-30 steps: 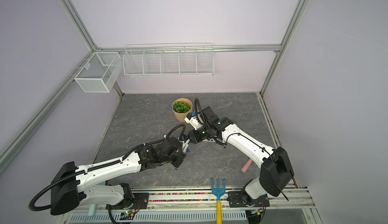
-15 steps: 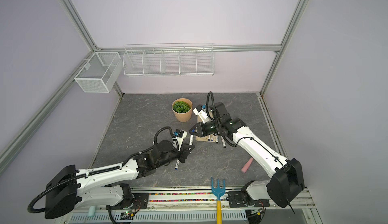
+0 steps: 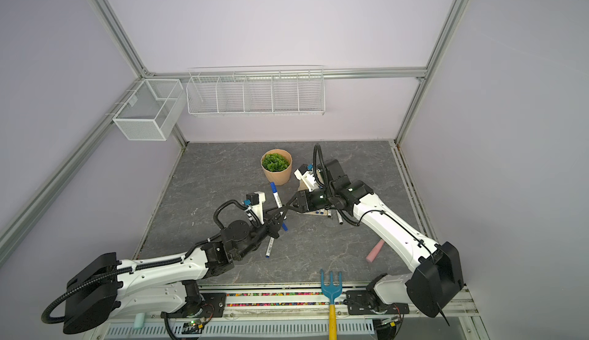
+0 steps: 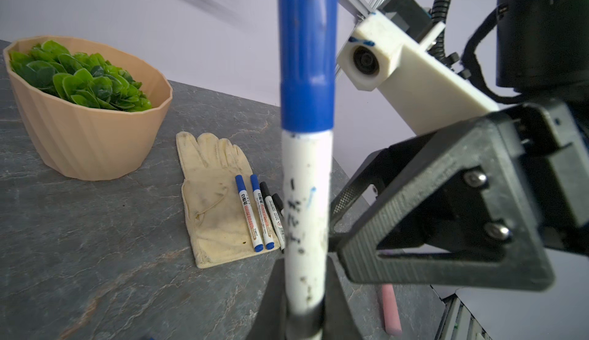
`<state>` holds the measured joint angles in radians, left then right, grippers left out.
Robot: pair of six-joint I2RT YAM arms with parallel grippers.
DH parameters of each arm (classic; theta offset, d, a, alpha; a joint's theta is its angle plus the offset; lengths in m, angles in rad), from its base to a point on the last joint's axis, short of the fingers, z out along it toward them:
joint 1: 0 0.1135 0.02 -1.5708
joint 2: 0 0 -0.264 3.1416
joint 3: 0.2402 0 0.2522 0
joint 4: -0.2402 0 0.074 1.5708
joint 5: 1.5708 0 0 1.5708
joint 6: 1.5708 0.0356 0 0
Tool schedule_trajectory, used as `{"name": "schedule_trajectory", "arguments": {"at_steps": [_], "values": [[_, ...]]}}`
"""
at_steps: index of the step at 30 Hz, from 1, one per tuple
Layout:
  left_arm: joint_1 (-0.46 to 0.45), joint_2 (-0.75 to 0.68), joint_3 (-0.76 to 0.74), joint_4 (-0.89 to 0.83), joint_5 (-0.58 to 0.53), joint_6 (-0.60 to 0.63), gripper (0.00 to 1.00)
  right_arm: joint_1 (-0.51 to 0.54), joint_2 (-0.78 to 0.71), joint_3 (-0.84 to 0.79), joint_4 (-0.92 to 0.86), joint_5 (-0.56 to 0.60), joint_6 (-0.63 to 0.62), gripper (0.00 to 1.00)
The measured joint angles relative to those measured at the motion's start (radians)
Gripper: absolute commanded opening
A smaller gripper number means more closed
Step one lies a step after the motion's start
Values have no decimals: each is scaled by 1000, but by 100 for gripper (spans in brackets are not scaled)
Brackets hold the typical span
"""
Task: Insert the pens into the pen caps
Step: 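Open the left gripper off the capped marker while right gripper holds it by the cap, then set capped marker on glove with right gripper while left moves to white marker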
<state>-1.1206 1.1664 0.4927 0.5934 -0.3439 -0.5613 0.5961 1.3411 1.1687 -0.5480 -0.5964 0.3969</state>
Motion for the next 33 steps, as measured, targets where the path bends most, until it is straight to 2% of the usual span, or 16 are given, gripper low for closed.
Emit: {"name": "schedule_trajectory", "arguments": {"at_steps": [6,11,16,21,26,28,29,30,33], "values": [[0,2,1,0,0,-3,0,39,-57,0,77,-3,0,51],[0,6,8,0,0,-3,0,87,-28,25,106,18,-2,49],[-6,6,10,0,0,-2,0,114,40,56,112,58,-13,37],[-8,6,10,-9,0,-3,0,124,65,57,122,81,-27,20],[-6,6,10,-11,-6,-6,0,126,64,57,126,118,-57,13],[-6,5,10,-15,-9,-6,8,126,64,57,126,130,-57,13],[-6,3,10,-22,-13,-6,27,126,64,57,122,134,-57,12],[-6,-2,10,-30,-16,-3,35,125,64,57,117,145,-53,12],[-11,-39,9,-80,-35,-2,43,93,68,57,91,184,-30,12]]}}
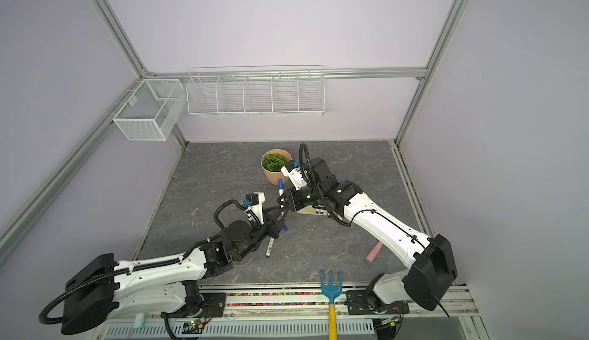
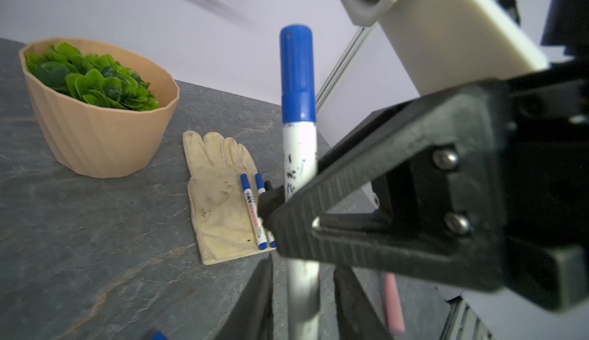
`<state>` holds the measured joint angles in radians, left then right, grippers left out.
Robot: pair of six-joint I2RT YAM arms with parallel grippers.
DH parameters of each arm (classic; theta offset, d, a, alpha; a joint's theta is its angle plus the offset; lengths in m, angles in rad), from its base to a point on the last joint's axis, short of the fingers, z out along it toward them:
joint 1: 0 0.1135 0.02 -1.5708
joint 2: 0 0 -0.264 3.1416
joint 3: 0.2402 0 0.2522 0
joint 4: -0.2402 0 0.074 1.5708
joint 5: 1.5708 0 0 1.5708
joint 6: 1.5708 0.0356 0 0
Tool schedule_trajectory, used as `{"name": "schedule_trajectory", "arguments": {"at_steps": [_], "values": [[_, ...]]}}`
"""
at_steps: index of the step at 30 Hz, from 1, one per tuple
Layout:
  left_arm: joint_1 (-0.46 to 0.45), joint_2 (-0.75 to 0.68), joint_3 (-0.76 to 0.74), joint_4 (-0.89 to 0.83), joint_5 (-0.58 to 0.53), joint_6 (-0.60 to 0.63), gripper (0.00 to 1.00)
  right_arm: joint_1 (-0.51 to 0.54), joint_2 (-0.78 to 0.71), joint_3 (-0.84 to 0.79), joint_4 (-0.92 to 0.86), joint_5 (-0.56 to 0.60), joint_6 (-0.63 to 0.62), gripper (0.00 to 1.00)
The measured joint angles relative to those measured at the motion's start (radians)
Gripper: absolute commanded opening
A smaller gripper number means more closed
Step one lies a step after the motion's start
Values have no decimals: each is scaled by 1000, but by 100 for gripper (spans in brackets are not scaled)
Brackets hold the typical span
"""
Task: Insert the pens into the pen caps
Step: 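Set capped marker on glove with right gripper while left moves to white marker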
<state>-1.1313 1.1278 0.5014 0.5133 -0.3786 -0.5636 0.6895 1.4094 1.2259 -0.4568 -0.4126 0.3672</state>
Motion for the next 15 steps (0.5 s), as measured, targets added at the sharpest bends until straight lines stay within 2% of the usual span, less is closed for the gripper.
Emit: {"name": "schedule_trajectory", "arguments": {"at_steps": [7,10,15], "values": [[-3,-150,-1,-332,-137,-45,48,-150,111,-14,-48,97,71,13],[-3,-188,-7,-476,-183,-87,49,-175,208,-16,-51,130,86,13],[-3,-193,-48,-643,-195,-159,51,-198,374,4,-58,163,99,14]]}}
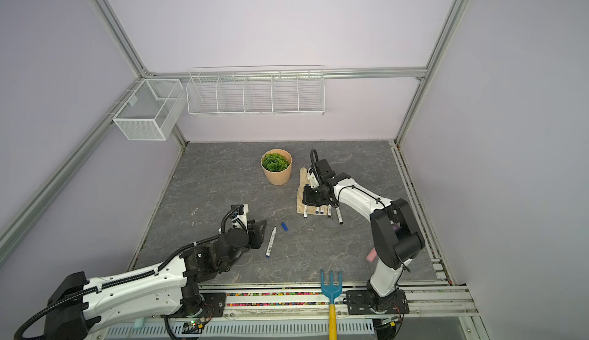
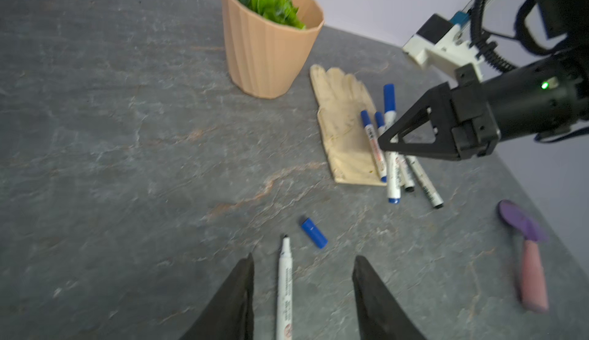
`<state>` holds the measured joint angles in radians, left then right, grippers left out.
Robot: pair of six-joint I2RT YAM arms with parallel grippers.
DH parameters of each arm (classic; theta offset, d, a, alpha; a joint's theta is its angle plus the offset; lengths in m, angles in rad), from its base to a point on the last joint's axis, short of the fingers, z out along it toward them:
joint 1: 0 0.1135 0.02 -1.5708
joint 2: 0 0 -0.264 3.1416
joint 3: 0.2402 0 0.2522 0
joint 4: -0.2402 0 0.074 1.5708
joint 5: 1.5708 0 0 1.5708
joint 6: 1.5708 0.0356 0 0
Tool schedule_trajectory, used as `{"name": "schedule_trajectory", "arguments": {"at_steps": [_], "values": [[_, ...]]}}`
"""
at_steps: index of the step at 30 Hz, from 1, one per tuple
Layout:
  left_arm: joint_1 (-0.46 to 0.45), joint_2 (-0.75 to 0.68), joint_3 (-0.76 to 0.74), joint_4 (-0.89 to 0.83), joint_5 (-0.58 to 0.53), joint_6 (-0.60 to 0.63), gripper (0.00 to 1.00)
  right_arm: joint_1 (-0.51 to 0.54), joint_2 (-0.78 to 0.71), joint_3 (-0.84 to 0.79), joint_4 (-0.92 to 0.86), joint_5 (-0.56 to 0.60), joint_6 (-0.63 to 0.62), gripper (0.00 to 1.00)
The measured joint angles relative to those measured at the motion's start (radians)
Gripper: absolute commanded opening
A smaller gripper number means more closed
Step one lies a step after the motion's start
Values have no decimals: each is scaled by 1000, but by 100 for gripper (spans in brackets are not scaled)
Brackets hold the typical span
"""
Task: Insert the pens into the pen caps
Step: 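Set capped marker on glove with right gripper while left moves to white marker, then grasp the loose white marker with the left gripper and lift it upright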
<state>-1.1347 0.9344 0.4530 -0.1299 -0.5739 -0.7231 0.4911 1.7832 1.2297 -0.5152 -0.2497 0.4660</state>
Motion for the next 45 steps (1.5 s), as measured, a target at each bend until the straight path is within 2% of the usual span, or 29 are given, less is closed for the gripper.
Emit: {"name": "schedule_trajectory", "arguments": {"at_steps": [6,11,14,20,29,38,45], "values": [[-6,66,-19,-87,31,-56,56,-31,148,76,-9,46,5,20],[-11,116,-19,-93,58,-61,62,-40,171,87,-11,94,19,35],[-11,132,-19,-90,81,-51,66,-40,161,84,-7,113,33,40],[-11,195,-4,-86,138,-31,68,-35,-2,21,23,125,47,41],[-11,352,114,-119,208,-8,63,-7,-263,-77,49,121,47,41],[-11,529,242,-237,215,-32,58,-7,-333,-163,17,111,42,41],[-11,597,270,-288,232,-55,50,-7,-345,-171,15,99,36,40]]}}
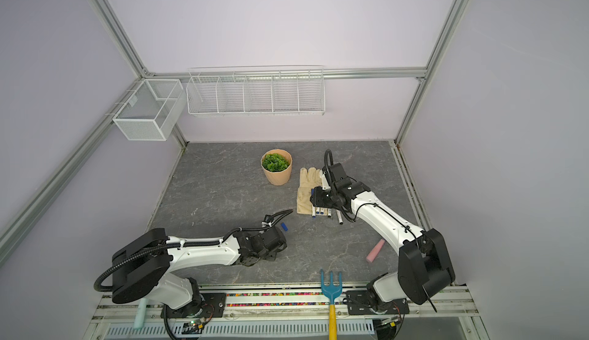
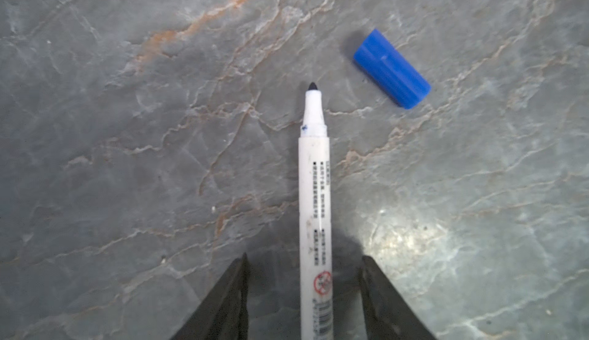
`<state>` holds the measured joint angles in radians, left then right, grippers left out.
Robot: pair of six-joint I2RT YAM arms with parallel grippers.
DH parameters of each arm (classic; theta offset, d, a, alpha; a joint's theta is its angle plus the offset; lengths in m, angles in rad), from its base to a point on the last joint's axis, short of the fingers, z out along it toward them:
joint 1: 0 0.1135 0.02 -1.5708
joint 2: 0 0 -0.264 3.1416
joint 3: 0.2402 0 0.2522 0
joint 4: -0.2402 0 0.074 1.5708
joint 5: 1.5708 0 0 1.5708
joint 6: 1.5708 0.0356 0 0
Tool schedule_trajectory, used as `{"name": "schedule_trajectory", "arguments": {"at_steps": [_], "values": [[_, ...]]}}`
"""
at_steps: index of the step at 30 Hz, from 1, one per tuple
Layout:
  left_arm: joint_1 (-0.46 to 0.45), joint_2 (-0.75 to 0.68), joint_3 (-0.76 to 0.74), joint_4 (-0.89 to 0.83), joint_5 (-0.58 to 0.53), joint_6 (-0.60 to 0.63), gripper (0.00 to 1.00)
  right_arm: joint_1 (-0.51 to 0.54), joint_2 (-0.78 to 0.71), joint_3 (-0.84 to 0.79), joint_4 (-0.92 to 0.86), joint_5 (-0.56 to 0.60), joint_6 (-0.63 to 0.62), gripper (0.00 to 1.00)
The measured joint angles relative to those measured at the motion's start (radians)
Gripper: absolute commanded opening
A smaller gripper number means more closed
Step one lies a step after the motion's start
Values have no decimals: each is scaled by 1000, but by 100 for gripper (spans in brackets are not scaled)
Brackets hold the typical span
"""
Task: Insert the pens into the pen caps
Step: 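Grasp the loose white marker with the left gripper and lift it upright, then hold the white marker upright with left gripper while right gripper moves toward the blue cap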
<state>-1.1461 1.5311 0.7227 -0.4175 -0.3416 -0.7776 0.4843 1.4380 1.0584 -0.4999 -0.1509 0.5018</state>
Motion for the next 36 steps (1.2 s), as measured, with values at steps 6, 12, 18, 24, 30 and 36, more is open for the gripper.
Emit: {"name": "schedule_trajectory", "arguments": {"at_steps": [6,12,18,24,30,36], "values": [[0,13,8,3,2,-19,29,0,-13,0,0,-1,-1,40],[0,13,10,21,7,-47,0,-1,-29,0,-1,-7,-1,40],[0,-47,-18,18,6,-29,0,2,-35,0,-4,-47,-6,41],[0,-319,-88,140,-15,54,0,71,-35,3,15,-153,-41,47],[0,-447,-129,308,-33,115,0,152,-34,49,56,-280,-69,51],[0,-487,-132,374,-35,148,0,185,0,121,64,-338,-92,51]]}}
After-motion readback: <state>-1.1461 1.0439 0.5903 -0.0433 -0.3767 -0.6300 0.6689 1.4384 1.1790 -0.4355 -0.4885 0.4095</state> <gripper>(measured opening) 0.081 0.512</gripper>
